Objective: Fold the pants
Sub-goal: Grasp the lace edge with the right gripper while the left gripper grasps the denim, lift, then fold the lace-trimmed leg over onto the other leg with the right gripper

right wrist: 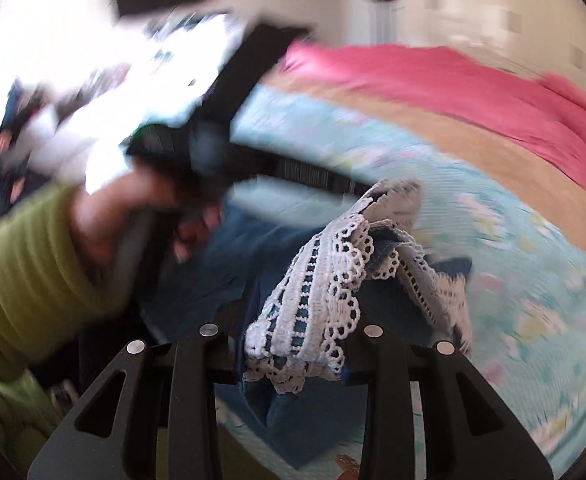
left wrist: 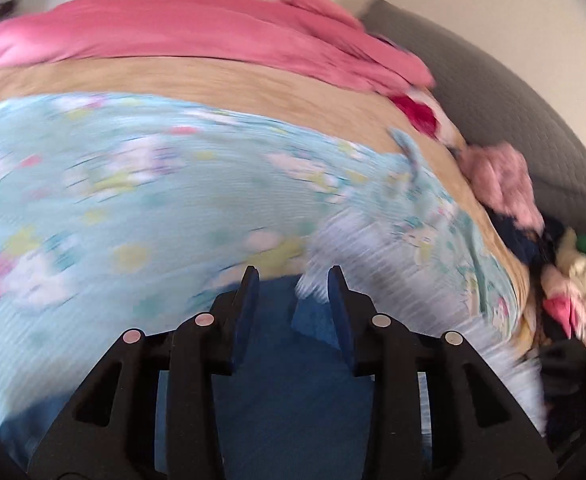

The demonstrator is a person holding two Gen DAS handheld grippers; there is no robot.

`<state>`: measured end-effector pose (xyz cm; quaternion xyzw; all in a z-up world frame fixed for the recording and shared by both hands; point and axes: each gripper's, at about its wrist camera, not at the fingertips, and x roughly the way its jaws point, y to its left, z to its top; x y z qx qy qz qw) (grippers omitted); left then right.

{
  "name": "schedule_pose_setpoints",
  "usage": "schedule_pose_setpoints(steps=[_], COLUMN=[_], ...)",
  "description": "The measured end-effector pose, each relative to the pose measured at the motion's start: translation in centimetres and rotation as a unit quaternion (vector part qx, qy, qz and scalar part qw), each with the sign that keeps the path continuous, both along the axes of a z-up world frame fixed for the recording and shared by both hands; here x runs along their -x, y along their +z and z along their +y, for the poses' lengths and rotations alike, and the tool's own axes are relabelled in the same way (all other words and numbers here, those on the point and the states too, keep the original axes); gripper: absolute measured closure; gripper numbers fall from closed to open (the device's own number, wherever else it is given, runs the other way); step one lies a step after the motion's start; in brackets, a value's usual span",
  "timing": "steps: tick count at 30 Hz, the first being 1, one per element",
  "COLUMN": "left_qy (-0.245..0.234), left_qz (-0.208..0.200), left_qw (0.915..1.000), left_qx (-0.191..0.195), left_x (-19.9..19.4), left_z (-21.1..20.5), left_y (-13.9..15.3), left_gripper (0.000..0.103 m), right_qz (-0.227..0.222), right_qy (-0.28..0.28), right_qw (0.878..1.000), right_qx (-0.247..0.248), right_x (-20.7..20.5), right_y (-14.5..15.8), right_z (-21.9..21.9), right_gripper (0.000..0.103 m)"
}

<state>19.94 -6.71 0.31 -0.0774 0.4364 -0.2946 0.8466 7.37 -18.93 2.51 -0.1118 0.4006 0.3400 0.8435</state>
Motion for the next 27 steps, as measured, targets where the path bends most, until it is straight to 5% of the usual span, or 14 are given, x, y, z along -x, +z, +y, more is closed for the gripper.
schedule_pose_setpoints(steps=[5, 7, 12, 17, 22, 24, 27], left_qy=[0.063, 0.068, 0.058, 0.038, 0.019, 0.023, 0.039], left_qz=[0.0, 0.007, 0.026, 0.072, 0.09, 0.097, 0.096], left_qw=[0.998, 0.9976, 0.998, 0.9956, 0.9948, 0.9944, 0.9946], left_qx=[0.006, 0.001, 0.01, 0.047, 0.043, 0.034, 0.006], left_x=[4.3, 5.9, 9.1, 11.0, 12.3, 12.9, 13.6], left_z=[6.6, 7.8, 8.5, 8.1, 6.7, 6.4, 5.8], left_y=[0.0, -0.5, -2.2, -4.5, -5.2, -5.8, -6.6], left_gripper=[0.062, 0.06, 0.053, 0.052, 0.052, 0.052, 0.056], right_qz=[0.032, 0.049, 0.058, 0.02, 0.094, 0.133, 0.192], right_qy=[0.066, 0.07, 0.068, -0.026, -0.106, -0.118, -0.114], right_qw=[0.995, 0.995, 0.996, 0.998, 0.986, 0.979, 0.97], right_qx=[0.066, 0.059, -0.001, -0.048, -0.088, -0.097, -0.092], right_x=[0.8, 1.0, 2.6, 1.6, -3.4, -4.7, -6.8], right_y=[-4.6, -5.7, -4.3, -0.8, -2.5, -3.8, -5.9], right_z=[5.1, 5.8, 3.6, -3.3, -7.3, -7.4, -6.4], right_gripper=[0.067, 0.049, 0.034, 0.029, 0.029, 0.032, 0.082])
